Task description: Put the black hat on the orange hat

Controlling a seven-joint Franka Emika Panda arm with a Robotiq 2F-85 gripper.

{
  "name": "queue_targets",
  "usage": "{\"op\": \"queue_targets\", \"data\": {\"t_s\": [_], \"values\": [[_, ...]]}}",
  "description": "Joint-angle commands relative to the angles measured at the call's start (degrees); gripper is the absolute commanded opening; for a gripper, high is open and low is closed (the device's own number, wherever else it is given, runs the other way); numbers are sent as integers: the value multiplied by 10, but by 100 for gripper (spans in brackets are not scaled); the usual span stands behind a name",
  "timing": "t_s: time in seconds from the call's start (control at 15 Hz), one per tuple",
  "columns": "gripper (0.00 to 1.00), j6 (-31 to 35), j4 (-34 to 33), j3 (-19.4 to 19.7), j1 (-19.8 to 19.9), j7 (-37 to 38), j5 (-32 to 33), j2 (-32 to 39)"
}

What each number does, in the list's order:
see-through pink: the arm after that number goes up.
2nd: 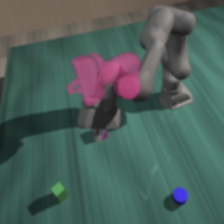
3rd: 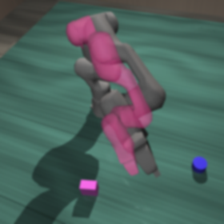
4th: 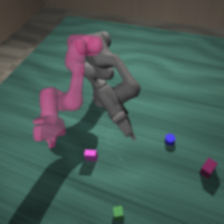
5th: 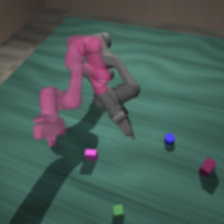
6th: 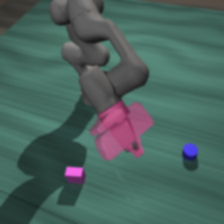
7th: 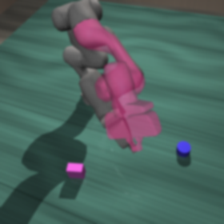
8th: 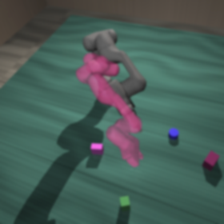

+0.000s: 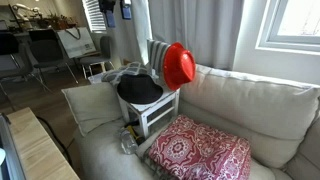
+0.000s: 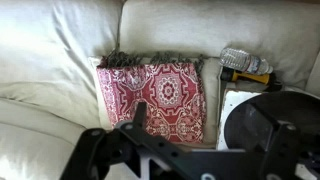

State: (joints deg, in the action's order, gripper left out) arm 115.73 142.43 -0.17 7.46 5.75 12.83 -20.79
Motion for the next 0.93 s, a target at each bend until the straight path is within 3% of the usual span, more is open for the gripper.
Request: {"op": "queue_targets", "data": {"t_s": [0.0,0.27,0.33,0.87], "values": [[100,-2,-1,7,-8,2,2,0],[100,-2,-1,7,-8,2,2,0],[100,28,2,1,-24,-40,16,15],[100,228,-12,-69,-125,-96,8,188]]}}
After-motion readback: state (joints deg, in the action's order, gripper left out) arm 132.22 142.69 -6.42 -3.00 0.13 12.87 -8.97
